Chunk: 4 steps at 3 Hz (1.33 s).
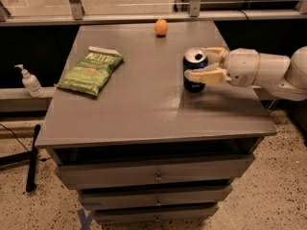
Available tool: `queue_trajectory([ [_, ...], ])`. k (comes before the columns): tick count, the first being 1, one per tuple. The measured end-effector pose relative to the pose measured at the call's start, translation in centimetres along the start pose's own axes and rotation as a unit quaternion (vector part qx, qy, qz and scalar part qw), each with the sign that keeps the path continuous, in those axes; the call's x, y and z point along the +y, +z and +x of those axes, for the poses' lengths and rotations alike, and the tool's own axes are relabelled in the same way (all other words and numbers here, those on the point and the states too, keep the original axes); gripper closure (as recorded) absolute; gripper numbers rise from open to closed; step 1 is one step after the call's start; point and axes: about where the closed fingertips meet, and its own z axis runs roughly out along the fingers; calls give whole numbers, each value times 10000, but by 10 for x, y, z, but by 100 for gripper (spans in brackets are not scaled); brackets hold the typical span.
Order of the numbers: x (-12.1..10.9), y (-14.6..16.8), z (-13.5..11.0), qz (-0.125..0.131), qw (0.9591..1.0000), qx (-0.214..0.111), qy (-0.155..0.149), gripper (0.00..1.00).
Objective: Place pepsi can upright
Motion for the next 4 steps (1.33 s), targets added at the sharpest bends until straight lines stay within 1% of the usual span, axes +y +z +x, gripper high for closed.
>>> queue_trajectory([
  [1, 0, -1, 11, -36, 9997, 42, 258, 82],
  [2, 0, -2, 20, -38, 9988, 95, 474, 59],
  [4, -1, -2, 17, -38, 9988, 96, 477, 12],
])
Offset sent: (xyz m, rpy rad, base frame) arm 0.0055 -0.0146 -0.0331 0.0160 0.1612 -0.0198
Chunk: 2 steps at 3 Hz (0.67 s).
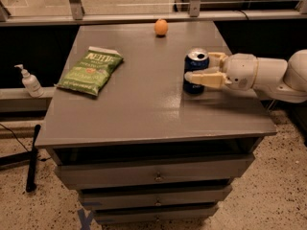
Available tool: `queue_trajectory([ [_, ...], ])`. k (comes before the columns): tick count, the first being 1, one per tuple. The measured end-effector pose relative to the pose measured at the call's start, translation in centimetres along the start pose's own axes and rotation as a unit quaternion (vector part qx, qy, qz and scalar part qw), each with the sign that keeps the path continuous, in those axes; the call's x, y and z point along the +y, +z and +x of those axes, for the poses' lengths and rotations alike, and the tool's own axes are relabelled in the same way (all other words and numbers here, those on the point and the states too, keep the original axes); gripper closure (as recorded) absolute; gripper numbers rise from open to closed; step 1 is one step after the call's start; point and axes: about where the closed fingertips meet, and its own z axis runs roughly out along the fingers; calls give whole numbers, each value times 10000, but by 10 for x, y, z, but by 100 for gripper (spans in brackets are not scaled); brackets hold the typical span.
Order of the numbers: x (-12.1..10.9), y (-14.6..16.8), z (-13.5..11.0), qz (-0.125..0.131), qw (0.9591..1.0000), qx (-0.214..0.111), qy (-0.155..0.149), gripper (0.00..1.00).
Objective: Place pepsi can upright
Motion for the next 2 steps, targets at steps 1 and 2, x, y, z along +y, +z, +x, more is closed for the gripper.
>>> queue_trajectory([
  [1, 2, -1, 10, -29, 9998, 61, 200, 0],
  [2, 0, -14, 10, 3, 9994, 211, 281, 0],
])
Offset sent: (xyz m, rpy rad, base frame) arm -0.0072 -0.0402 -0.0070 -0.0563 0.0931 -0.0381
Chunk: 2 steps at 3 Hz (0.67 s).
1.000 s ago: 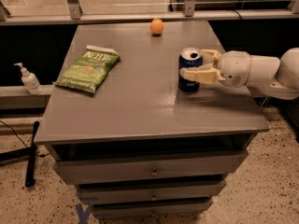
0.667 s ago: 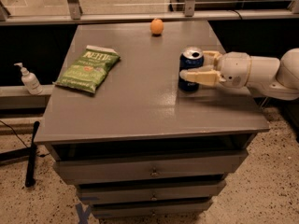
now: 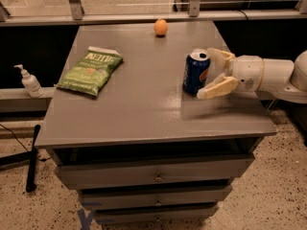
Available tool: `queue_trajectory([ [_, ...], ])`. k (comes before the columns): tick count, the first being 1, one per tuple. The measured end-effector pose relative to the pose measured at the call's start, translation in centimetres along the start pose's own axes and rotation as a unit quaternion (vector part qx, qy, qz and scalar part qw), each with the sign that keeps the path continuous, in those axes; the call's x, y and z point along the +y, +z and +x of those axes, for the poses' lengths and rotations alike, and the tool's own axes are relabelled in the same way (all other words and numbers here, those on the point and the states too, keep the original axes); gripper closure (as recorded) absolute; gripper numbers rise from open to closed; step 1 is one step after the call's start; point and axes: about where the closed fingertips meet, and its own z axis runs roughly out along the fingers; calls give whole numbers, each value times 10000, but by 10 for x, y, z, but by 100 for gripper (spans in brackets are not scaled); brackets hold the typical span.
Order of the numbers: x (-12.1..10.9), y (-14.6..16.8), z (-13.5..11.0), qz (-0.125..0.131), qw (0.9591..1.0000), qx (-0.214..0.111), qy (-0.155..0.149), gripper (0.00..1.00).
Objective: Place pepsi can upright
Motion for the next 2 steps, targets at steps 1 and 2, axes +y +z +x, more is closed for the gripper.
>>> queue_trajectory([
  [1, -4, -36, -15, 207, 9995, 197, -100, 0],
  [2, -9, -85, -57, 561, 9964, 530, -359, 0],
])
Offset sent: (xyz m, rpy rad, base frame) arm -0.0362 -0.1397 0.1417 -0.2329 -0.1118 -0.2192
